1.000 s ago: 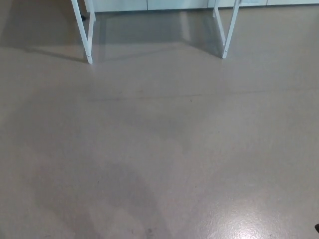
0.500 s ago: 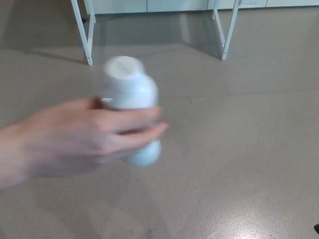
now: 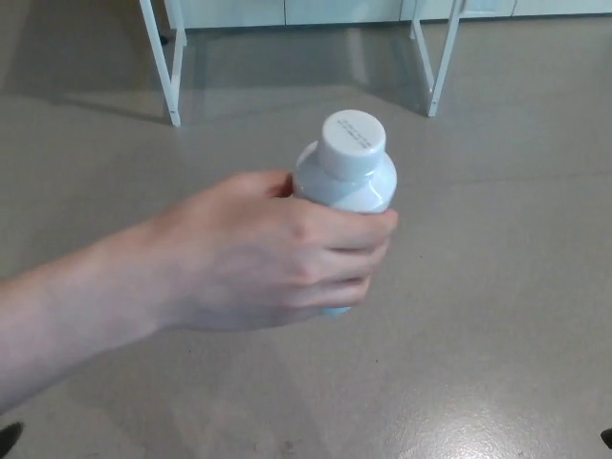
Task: The robot picks up a bottle from a person using its left hand and walk towards the table in frontand put the bottle on the table.
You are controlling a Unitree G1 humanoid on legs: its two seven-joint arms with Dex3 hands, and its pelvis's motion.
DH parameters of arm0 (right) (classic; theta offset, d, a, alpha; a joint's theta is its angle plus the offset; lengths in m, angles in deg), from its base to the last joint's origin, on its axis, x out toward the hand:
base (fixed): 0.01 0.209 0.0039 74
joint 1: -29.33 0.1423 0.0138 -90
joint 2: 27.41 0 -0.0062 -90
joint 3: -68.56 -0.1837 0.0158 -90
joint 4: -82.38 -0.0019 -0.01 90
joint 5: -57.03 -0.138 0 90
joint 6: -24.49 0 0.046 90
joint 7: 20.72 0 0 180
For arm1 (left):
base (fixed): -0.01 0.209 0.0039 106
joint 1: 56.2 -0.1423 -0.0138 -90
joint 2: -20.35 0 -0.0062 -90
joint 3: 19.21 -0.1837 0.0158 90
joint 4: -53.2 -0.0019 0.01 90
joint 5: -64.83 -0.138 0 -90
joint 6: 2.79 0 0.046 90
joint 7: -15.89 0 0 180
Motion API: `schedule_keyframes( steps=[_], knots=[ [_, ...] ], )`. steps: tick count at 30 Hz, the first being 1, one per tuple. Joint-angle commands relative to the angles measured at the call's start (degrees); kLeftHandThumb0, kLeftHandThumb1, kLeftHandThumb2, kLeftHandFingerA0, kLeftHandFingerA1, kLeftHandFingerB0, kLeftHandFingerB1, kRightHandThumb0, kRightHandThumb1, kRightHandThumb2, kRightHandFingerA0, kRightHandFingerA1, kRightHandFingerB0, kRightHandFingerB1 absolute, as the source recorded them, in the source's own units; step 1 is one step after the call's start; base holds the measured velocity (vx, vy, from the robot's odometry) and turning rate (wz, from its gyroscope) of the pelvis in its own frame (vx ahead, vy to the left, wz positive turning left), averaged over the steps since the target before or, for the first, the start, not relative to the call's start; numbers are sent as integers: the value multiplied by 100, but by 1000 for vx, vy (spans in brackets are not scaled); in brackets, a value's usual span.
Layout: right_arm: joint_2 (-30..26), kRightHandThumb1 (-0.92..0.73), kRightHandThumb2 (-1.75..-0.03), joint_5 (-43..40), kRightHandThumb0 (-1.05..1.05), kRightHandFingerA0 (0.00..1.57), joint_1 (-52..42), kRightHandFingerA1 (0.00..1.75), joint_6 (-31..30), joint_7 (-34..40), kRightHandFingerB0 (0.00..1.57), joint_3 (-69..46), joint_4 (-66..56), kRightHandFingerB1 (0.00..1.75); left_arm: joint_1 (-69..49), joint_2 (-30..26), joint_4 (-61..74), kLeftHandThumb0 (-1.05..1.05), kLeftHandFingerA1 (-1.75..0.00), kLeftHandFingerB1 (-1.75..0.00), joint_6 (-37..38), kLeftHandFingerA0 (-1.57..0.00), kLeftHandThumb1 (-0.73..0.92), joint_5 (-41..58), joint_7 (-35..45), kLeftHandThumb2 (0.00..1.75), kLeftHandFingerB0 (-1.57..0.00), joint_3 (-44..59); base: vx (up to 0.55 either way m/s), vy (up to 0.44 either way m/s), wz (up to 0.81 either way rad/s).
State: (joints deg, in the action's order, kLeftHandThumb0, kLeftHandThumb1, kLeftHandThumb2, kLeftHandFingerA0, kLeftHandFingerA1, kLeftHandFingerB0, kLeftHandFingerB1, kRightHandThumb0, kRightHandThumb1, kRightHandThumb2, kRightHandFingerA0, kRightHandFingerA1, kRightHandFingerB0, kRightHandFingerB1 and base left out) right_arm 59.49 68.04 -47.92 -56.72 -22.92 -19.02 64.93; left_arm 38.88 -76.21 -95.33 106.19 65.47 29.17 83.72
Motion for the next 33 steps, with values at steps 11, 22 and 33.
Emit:
schedule_keyframes(
  steps=[11, 22, 33],
  knots=[
    [-46, -57, -86, 70, -49, 52, -89, 57, 25, 16, 38, 106, 87, 49, -1223, -18, 5649, -64, -19, -18, -511, -1, 39, 1029, 1773, 79, -1, -1045, 0, 0, 0],
    [-58, -68, -60, -18, -43, 56, -15, 43, 27, -46, 43, 37, 68, 36, -364, -53, 6580, -70, -4, -4, -1515, 0, 42, 519, 1755, 77, 0, -1871, -7, -1, 0],
    [-86, -69, -61, 10, -43, 59, 23, 43, 30, -51, 47, 61, 54, 37, 97, 42, 6702, -65, -2, -3, -2144, 0, 40, 577, 1844, 74, 0, -2301, 0, 0, 0]
  ],
)
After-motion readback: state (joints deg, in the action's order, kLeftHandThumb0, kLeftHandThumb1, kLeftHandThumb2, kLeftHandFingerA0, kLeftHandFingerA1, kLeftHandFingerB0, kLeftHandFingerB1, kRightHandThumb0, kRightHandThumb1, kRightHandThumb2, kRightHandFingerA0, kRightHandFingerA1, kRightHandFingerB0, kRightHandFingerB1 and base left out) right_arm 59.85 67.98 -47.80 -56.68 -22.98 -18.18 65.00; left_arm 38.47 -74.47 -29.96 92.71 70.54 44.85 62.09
